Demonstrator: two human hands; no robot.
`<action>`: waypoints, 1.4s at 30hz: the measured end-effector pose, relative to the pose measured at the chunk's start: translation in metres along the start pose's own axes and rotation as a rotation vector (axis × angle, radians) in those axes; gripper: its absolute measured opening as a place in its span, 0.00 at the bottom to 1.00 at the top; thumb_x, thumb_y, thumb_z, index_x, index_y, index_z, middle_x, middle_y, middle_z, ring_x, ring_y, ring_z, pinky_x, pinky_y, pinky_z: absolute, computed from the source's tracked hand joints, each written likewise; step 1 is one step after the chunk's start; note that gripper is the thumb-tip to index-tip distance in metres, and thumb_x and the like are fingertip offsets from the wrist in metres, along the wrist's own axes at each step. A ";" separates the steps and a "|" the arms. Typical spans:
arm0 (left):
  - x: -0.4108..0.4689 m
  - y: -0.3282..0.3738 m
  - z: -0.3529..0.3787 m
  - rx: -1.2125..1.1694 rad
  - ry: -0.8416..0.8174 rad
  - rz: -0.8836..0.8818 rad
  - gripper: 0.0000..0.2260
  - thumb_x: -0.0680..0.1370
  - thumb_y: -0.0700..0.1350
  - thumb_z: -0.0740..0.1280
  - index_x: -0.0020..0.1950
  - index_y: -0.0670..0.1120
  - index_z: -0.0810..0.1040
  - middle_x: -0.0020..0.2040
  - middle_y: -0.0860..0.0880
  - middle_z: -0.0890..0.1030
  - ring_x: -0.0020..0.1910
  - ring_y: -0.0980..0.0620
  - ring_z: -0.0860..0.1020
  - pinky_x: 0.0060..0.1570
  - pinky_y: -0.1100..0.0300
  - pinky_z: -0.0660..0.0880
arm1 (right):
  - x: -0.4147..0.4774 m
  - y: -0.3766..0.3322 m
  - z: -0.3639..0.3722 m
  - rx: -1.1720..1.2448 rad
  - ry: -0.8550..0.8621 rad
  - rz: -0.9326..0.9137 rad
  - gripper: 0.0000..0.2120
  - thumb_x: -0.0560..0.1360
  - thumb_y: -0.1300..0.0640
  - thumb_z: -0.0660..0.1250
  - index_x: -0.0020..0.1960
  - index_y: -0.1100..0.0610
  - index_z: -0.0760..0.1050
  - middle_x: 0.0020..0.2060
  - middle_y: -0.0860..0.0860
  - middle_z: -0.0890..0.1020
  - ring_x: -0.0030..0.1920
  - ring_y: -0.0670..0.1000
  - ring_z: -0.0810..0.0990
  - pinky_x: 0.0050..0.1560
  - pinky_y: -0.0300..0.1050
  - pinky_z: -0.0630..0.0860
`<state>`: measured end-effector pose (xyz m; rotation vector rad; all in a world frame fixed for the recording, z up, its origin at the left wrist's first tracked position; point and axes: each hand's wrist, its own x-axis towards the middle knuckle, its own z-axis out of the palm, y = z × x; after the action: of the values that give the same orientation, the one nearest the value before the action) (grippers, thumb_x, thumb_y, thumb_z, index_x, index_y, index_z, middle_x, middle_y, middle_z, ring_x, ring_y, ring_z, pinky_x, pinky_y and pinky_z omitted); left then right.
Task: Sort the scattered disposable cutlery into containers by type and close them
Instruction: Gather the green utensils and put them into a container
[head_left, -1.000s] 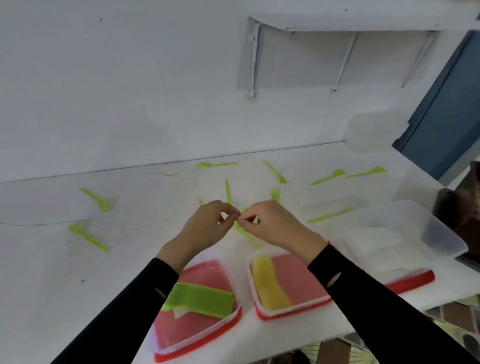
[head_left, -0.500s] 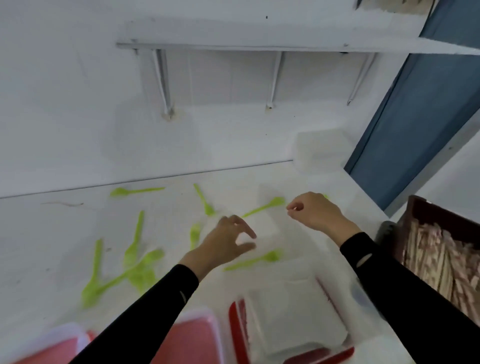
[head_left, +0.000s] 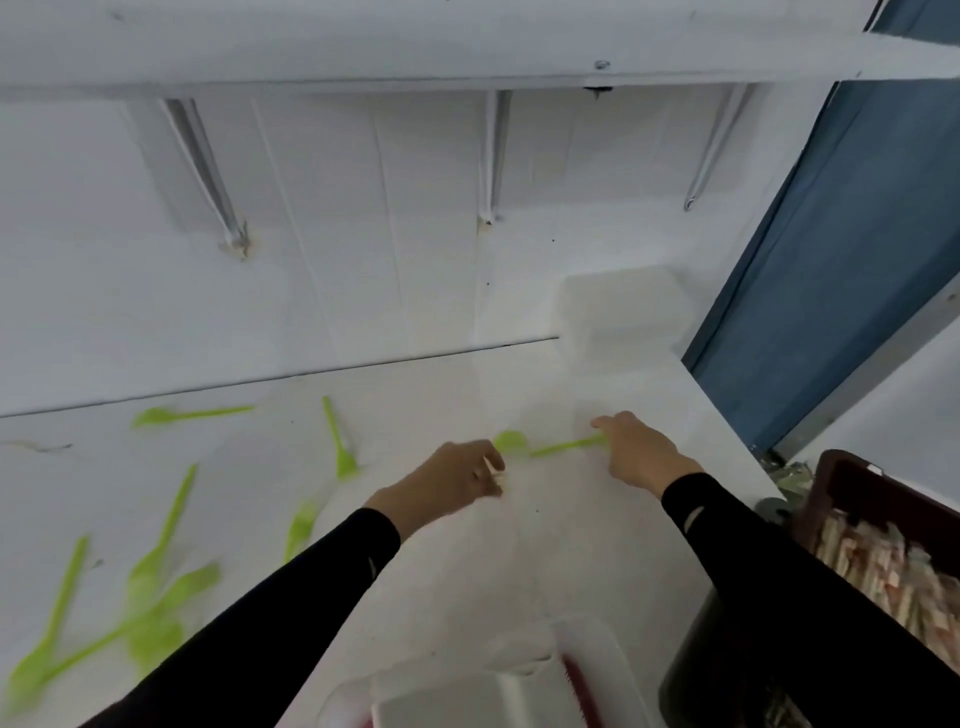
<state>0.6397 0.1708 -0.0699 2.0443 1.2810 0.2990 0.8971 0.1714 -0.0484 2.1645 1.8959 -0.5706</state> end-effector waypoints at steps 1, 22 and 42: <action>0.013 0.001 -0.002 0.004 0.138 0.004 0.07 0.76 0.42 0.72 0.52 0.43 0.80 0.44 0.49 0.79 0.41 0.53 0.76 0.44 0.66 0.69 | 0.004 0.001 0.003 -0.010 0.017 -0.002 0.28 0.77 0.66 0.58 0.76 0.52 0.60 0.67 0.56 0.66 0.62 0.59 0.74 0.59 0.49 0.74; 0.026 0.003 0.004 -0.319 0.471 -0.130 0.09 0.84 0.42 0.57 0.56 0.41 0.76 0.49 0.44 0.80 0.42 0.48 0.78 0.45 0.57 0.76 | -0.019 -0.050 -0.002 0.246 0.375 -0.514 0.11 0.74 0.59 0.62 0.51 0.48 0.80 0.38 0.43 0.77 0.47 0.50 0.72 0.52 0.45 0.67; -0.147 -0.162 -0.153 -0.448 0.531 -0.504 0.19 0.74 0.54 0.74 0.38 0.44 0.68 0.30 0.48 0.70 0.28 0.49 0.68 0.26 0.61 0.66 | -0.031 -0.241 0.055 0.051 0.142 -0.753 0.26 0.78 0.64 0.56 0.74 0.49 0.64 0.74 0.50 0.62 0.68 0.53 0.67 0.61 0.48 0.72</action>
<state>0.3748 0.1543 -0.0410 1.2486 1.7960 0.8393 0.6483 0.1579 -0.0622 1.4812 2.7939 -0.5875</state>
